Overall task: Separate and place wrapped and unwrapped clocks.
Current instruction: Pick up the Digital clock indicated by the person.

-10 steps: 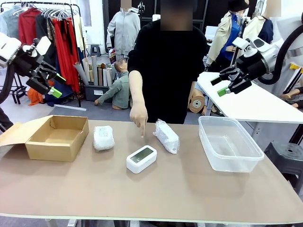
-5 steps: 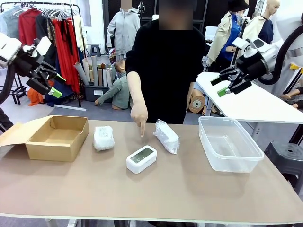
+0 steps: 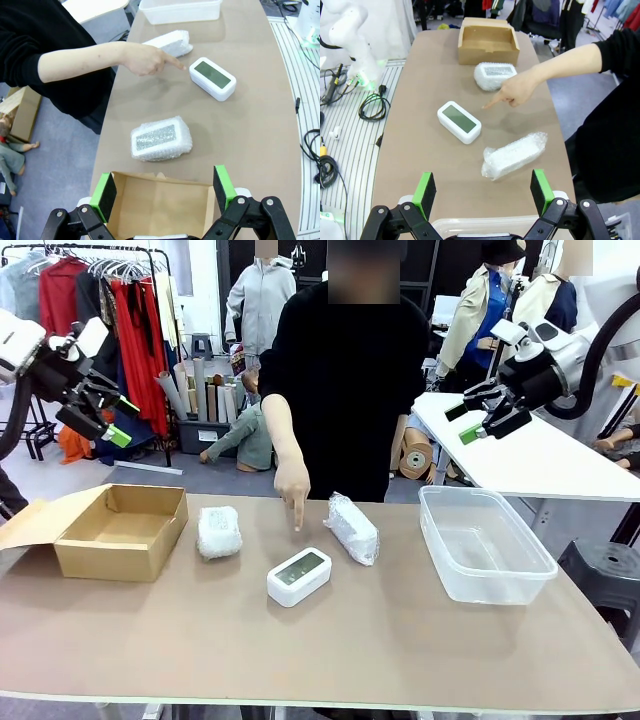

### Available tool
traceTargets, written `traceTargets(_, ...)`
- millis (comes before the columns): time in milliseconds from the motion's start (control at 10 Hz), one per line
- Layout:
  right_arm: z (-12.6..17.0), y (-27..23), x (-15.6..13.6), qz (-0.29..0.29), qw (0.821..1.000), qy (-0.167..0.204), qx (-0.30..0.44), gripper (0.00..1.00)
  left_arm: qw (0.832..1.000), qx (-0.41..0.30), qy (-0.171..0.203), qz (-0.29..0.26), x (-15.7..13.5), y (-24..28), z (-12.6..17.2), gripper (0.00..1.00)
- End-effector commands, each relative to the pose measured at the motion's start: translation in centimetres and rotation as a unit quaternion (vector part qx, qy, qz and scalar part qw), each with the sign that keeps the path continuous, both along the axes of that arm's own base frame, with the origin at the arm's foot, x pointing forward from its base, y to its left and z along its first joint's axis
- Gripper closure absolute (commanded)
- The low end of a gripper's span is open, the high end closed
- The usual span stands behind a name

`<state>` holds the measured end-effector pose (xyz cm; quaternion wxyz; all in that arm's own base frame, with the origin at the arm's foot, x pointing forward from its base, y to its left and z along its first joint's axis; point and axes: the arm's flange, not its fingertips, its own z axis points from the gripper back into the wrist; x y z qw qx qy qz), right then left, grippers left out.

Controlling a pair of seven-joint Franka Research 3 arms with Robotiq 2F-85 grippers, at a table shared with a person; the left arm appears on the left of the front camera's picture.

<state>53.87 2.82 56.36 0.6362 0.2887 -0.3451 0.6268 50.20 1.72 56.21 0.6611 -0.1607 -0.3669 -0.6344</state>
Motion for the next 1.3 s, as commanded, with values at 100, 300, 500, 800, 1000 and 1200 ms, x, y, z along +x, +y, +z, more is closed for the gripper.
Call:
traceTargets(100,0.3,0.0,-0.1,0.001,1.0,-0.003,-0.001,0.0,1.0,-0.001,0.0,0.001,0.0,0.1,0.0,0.0)
traceTargets(300,0.3,0.0,-0.1,0.001,1.0,-0.003,-0.001,0.0,1.0,-0.001,0.0,0.001,0.0,0.1,0.0,0.0)
traceTargets(500,0.0,0.0,0.0,0.0,1.0,0.0,0.0,0.0,1.0,-0.001,0.0,0.001,0.0,0.1,0.0,0.0)
traceTargets(800,2.8,5.2,-1.9,-0.027,0.998,0.017,-0.053,0.0,1.0,-0.001,0.0,0.001,0.0,0.1,0.0,0.0)
traceTargets(1000,4.1,8.5,-2.7,0.021,0.996,0.015,-0.088,0.0,1.0,-0.001,0.0,0.001,0.0,0.1,0.0,0.0)
traceTargets(1200,5.4,13.0,-3.6,0.029,0.989,0.037,-0.139,0.0,1.0,-0.001,0.0,0.001,0.0,0.1,0.0,0.0)
